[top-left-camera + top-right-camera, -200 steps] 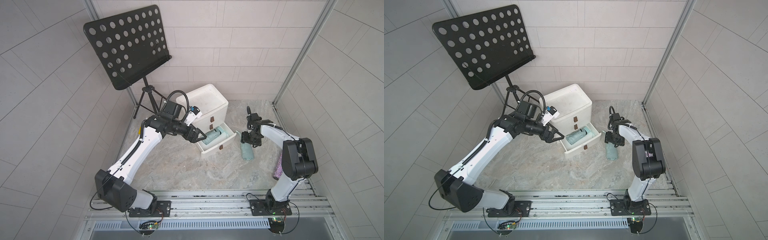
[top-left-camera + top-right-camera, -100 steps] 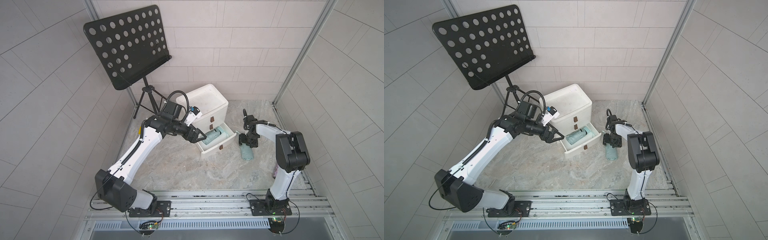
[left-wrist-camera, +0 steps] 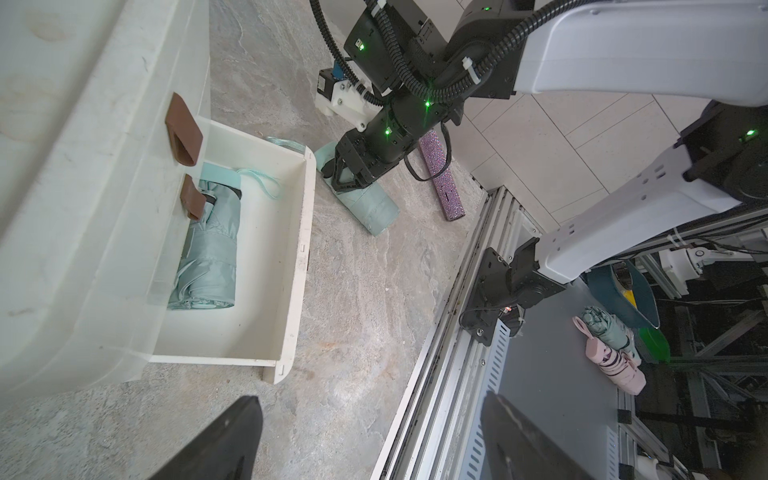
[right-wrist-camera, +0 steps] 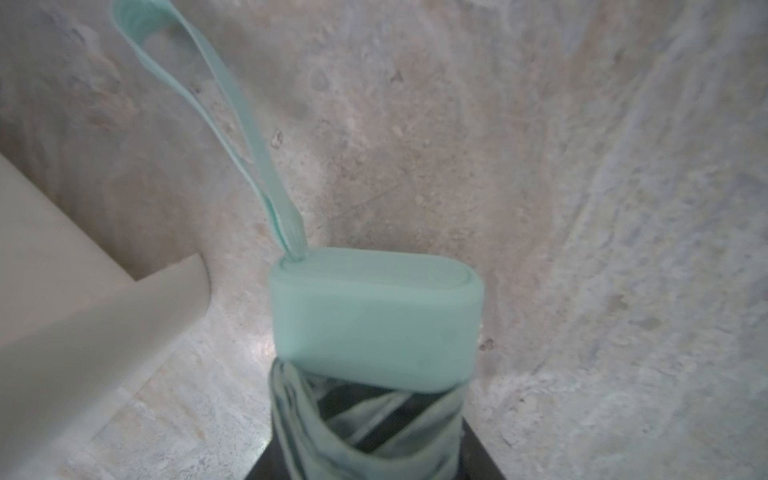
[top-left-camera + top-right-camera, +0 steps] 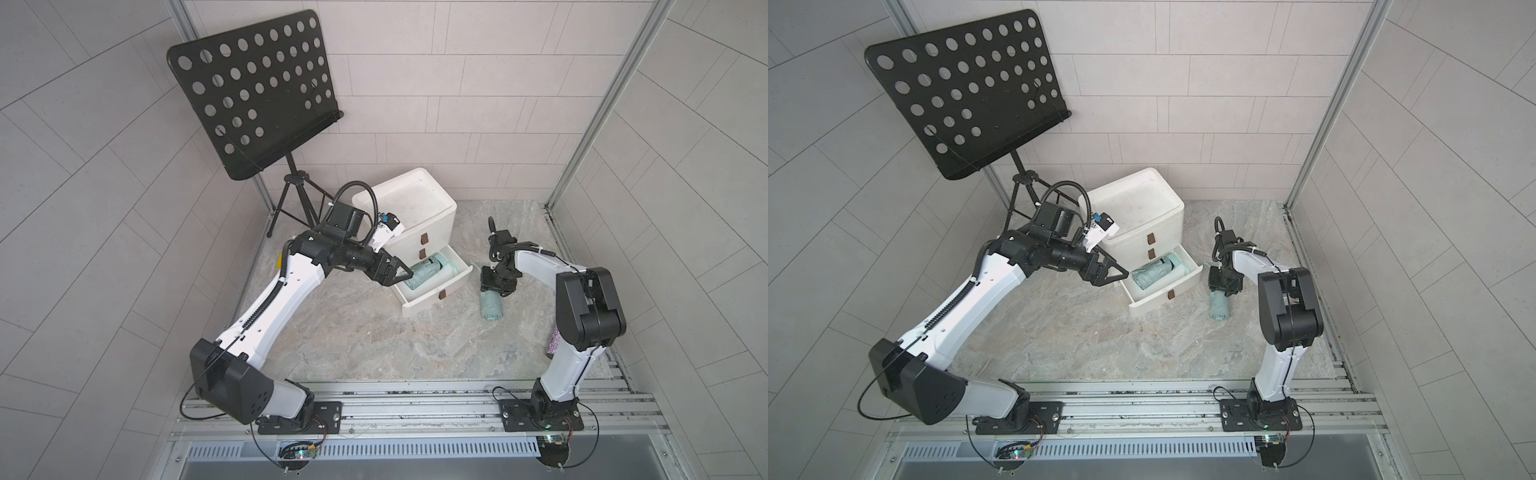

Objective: Place the umbrella in the drawer by color
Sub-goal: Pick up the umbrella from the center of the board.

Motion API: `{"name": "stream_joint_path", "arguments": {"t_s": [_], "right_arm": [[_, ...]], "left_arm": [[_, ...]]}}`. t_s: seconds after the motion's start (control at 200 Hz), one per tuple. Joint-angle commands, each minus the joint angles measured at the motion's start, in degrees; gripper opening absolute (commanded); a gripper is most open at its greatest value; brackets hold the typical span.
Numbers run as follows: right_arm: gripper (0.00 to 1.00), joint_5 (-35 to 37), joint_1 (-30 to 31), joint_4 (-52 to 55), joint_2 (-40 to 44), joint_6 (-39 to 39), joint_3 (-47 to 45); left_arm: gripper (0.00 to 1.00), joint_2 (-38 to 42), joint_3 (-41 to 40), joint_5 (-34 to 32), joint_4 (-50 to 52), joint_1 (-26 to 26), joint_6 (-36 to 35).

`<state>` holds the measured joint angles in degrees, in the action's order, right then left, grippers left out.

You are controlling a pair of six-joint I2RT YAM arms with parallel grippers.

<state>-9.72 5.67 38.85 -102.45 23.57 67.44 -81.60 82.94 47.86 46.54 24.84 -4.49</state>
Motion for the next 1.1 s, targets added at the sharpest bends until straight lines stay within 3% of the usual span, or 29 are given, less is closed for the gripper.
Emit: {"name": "stream_joint_path", "arguments": {"t_s": [0.0, 0.325, 0.47, 0.585, 0.811, 1.096], "right_arm": [[0.35, 0.45, 0.00, 1.61, 7.20, 0.03, -0.75], [0.33, -0.68, 0.77, 8.99, 23.41, 1.38, 4.96], [0.33, -1.90, 5.15, 9.40, 27.32, 4.76, 10.60], [0.33, -3.49, 9.93, 3.79, 28.99, 10.13, 12.36], [0.33, -4.02, 19.68, -7.68, 26.58, 18.52, 15.22], [0.33, -8.52, 25.84, -17.45, 19.97, 24.81, 20.11]], "left_arm": [[0.89, 1.13, -0.66, 0.47, -0.73, 0.24, -0.24], [0.90, 2.16, 0.05, -1.05, -1.07, 0.10, -0.15], [0.91, 0.76, 3.87, -1.98, 1.45, -0.64, -1.00], [0.92, 0.97, 5.39, -2.61, 1.02, -0.74, 0.38], [0.94, 2.22, 4.05, -0.43, -4.79, -0.66, 5.28], [0.94, 3.47, -0.20, 2.56, -8.76, 0.89, 6.24]]}}
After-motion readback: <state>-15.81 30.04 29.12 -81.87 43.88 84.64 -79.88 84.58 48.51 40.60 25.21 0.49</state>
